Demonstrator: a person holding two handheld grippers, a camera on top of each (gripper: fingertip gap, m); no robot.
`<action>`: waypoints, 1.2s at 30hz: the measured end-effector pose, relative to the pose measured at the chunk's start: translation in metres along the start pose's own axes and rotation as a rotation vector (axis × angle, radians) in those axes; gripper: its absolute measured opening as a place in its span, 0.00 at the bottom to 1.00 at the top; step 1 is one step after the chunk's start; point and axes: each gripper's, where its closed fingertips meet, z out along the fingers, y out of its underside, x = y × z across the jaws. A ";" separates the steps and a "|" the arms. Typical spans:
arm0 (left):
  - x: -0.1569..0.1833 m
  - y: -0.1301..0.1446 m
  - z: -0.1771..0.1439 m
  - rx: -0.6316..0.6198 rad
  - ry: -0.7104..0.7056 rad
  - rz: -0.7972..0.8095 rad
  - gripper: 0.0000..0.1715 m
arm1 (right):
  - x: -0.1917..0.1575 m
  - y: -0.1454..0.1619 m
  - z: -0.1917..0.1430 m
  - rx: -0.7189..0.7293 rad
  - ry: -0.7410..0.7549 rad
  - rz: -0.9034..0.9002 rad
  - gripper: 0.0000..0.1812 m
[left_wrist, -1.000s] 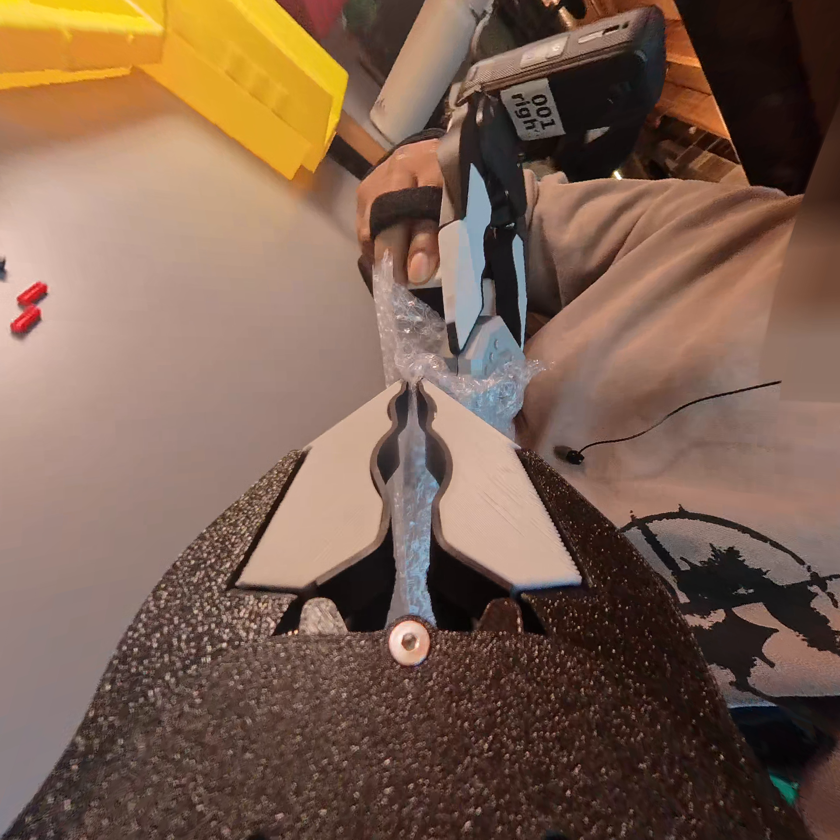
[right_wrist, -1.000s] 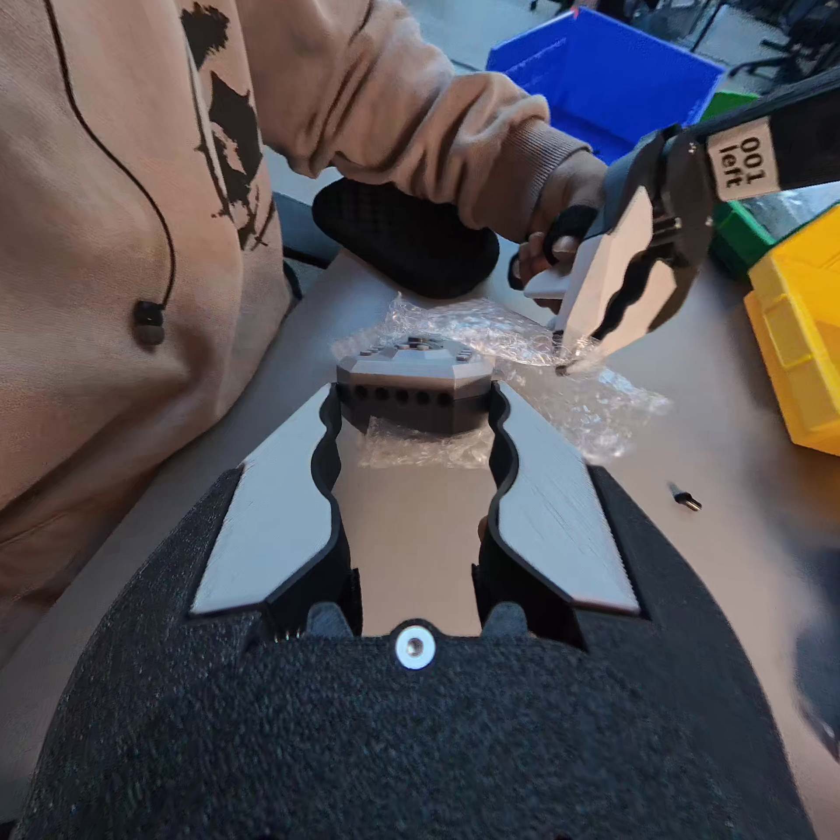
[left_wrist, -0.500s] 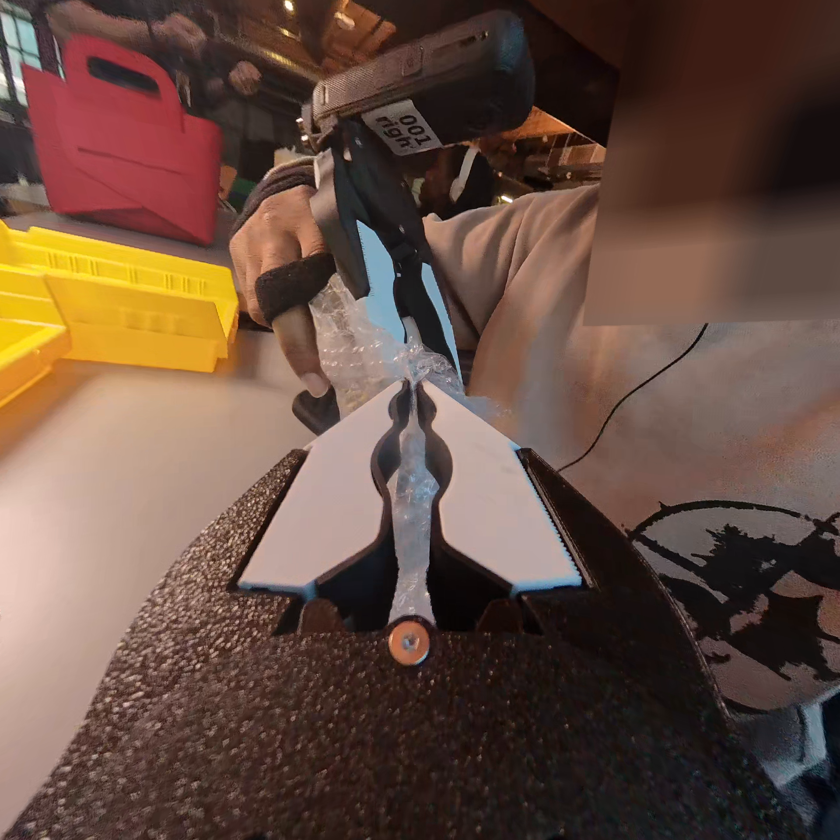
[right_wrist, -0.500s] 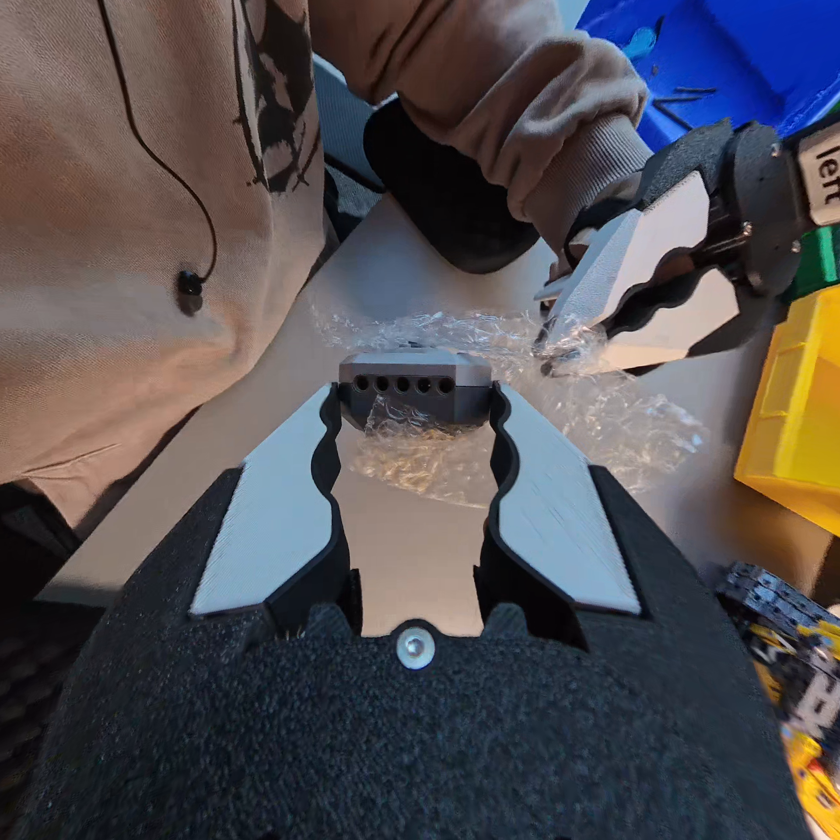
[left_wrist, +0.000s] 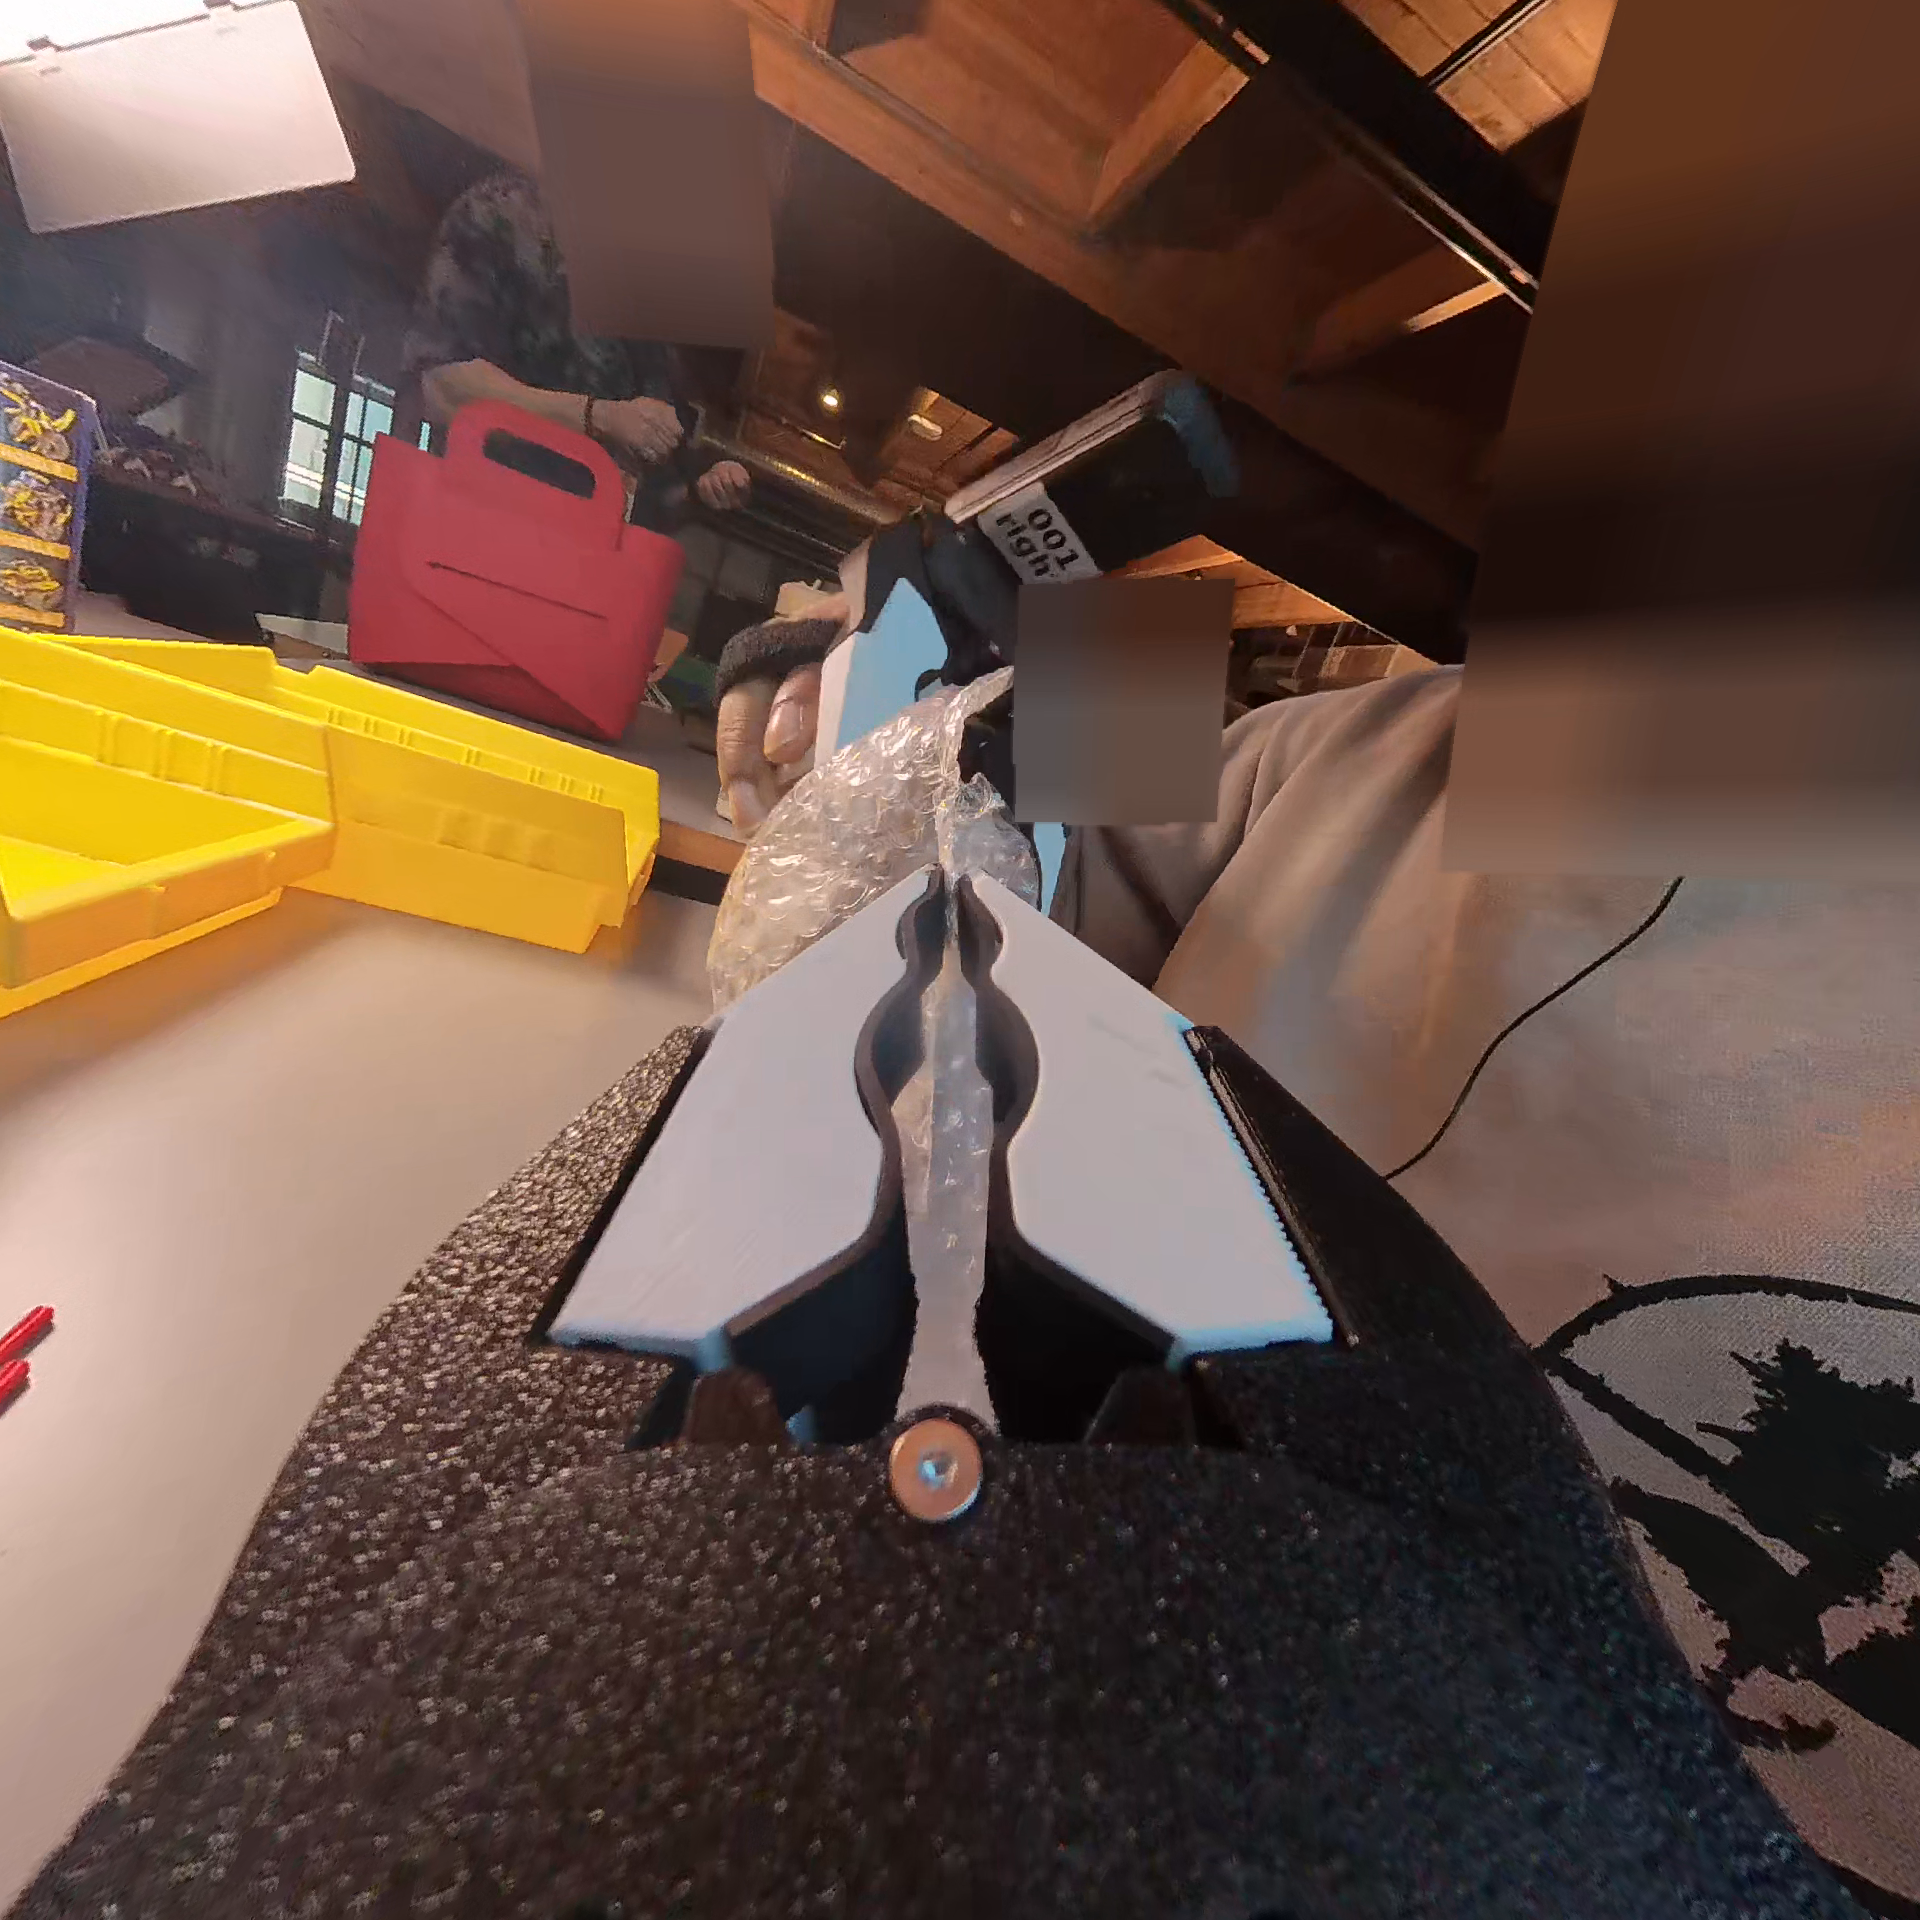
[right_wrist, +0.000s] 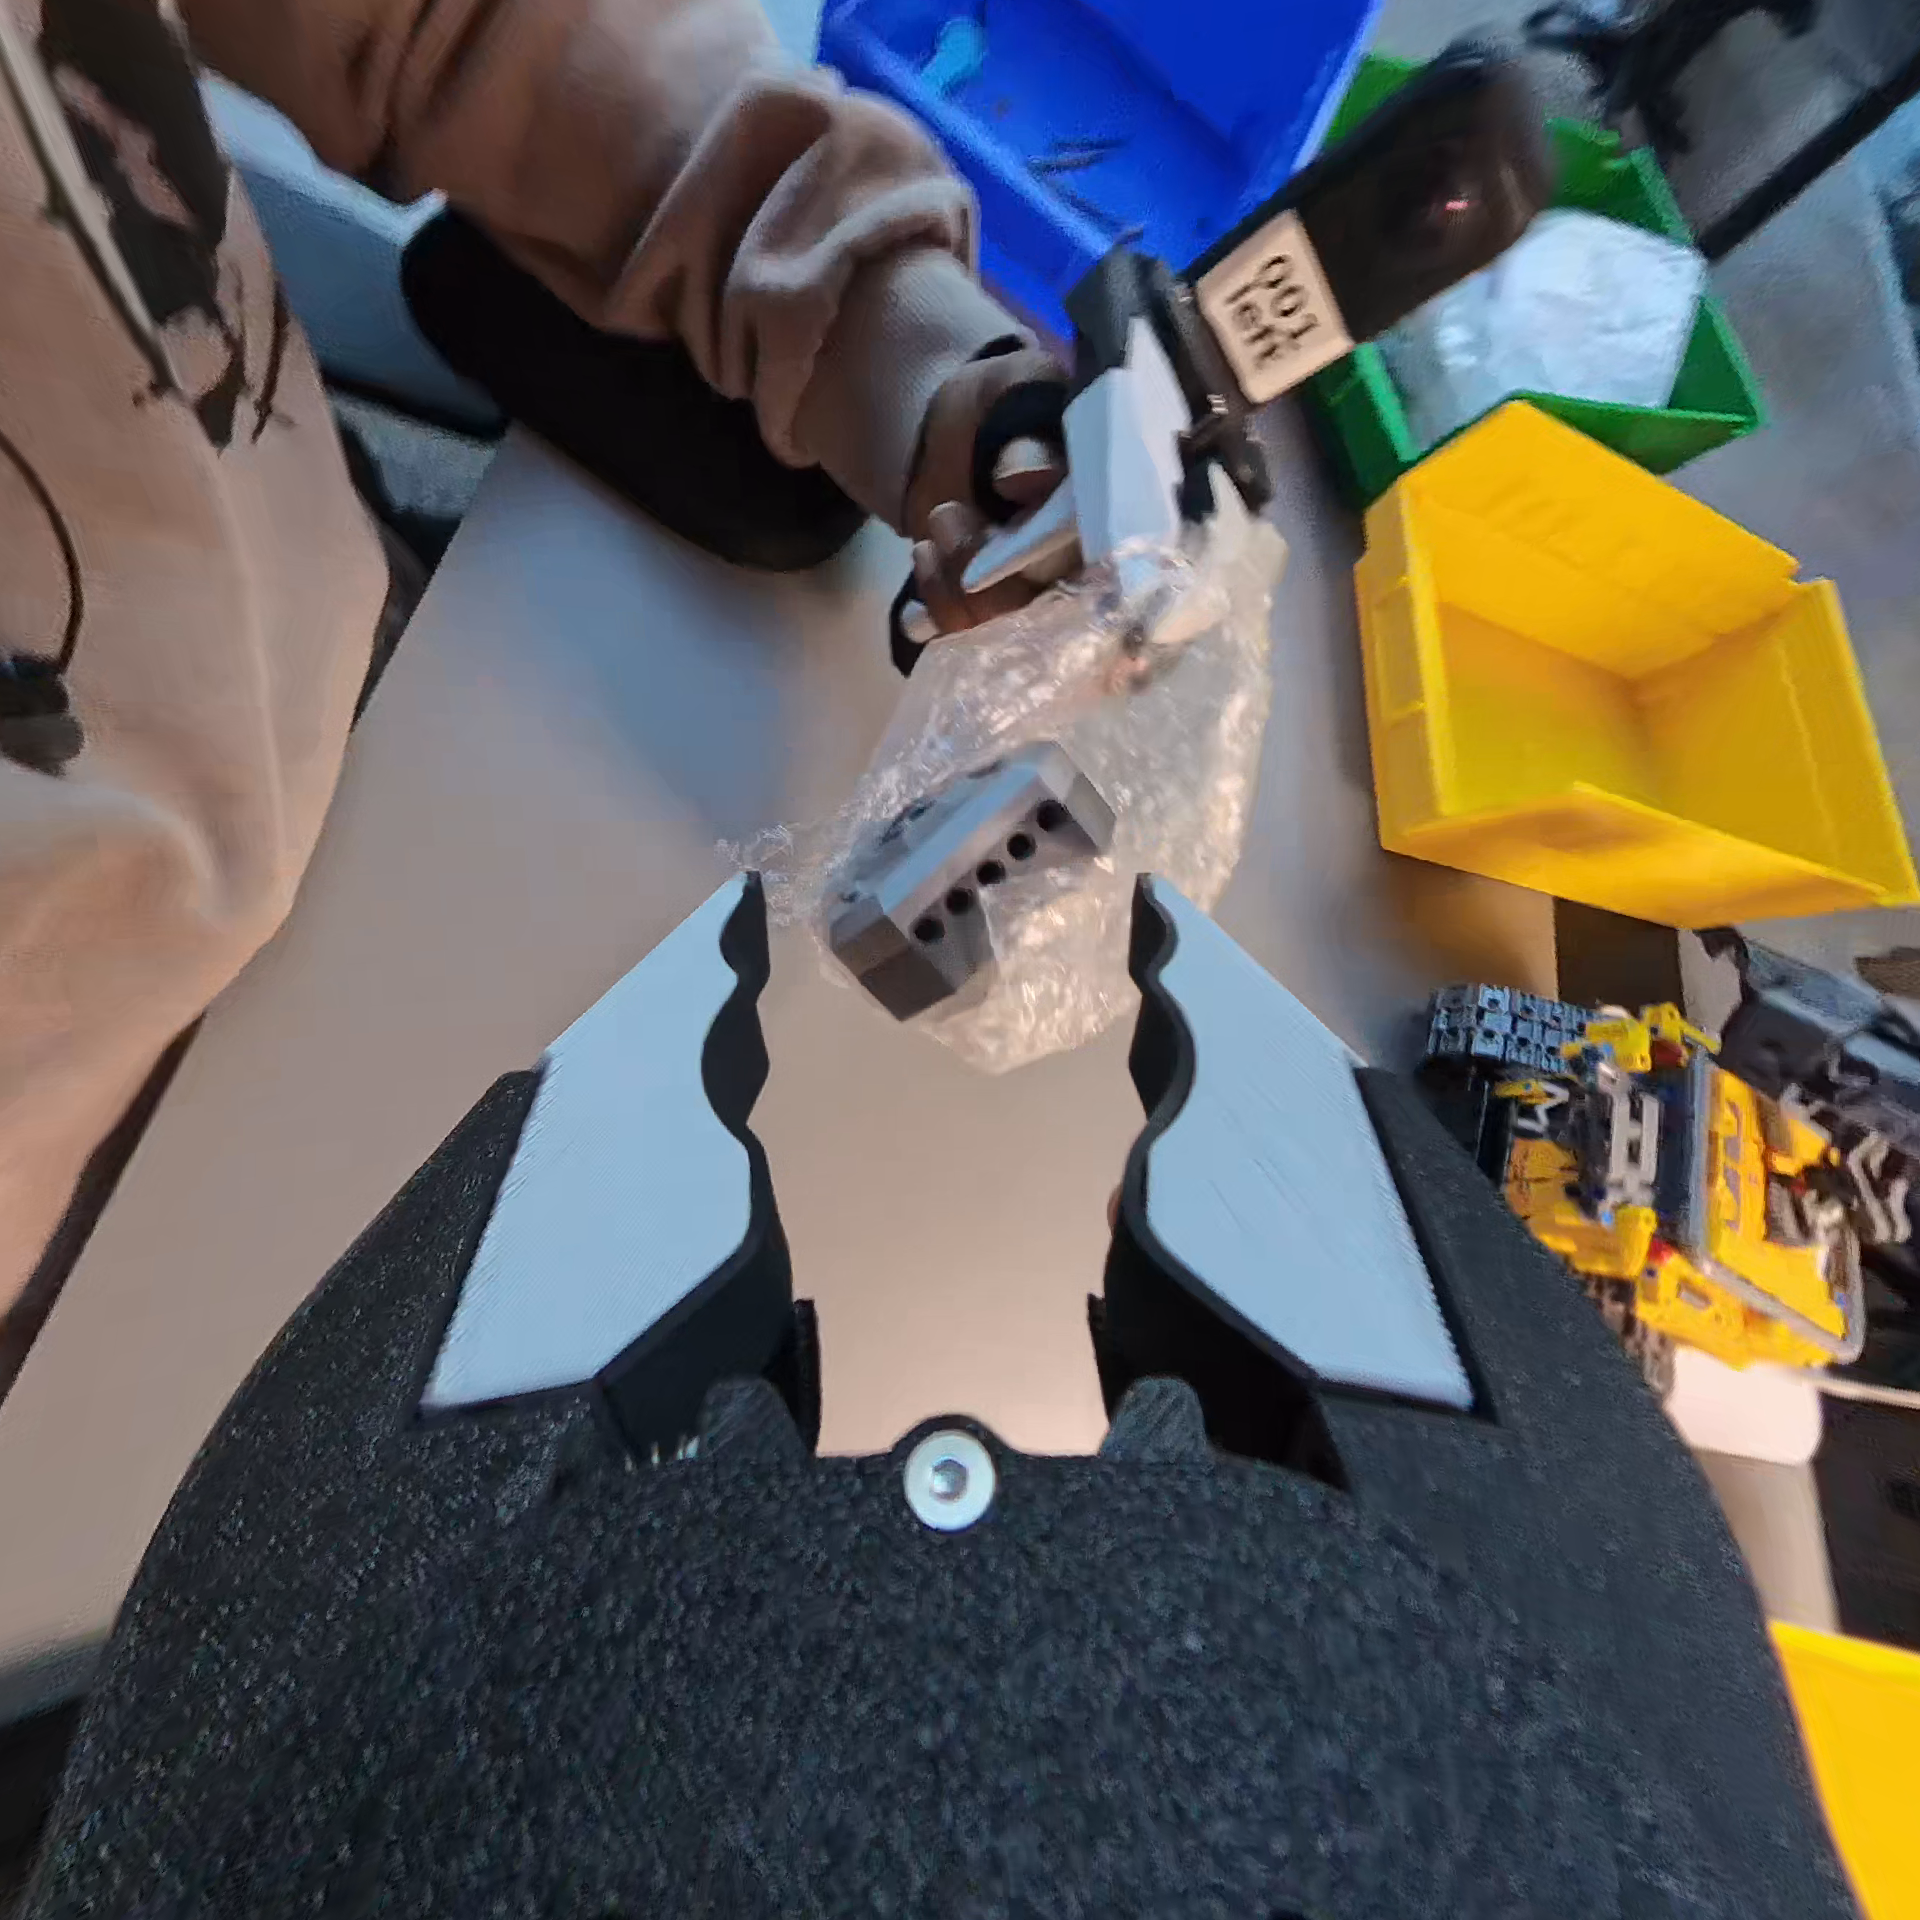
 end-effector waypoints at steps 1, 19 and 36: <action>0.000 -0.003 -0.001 0.011 -0.002 0.005 0.00 | 0.005 0.001 -0.006 0.047 0.041 0.054 0.38; 0.015 -0.025 -0.008 0.101 0.038 0.023 0.00 | 0.025 0.011 -0.004 0.684 -0.173 0.889 0.18; 0.016 -0.022 -0.010 0.063 0.033 0.047 0.00 | 0.038 0.009 0.015 0.712 -0.201 0.957 0.17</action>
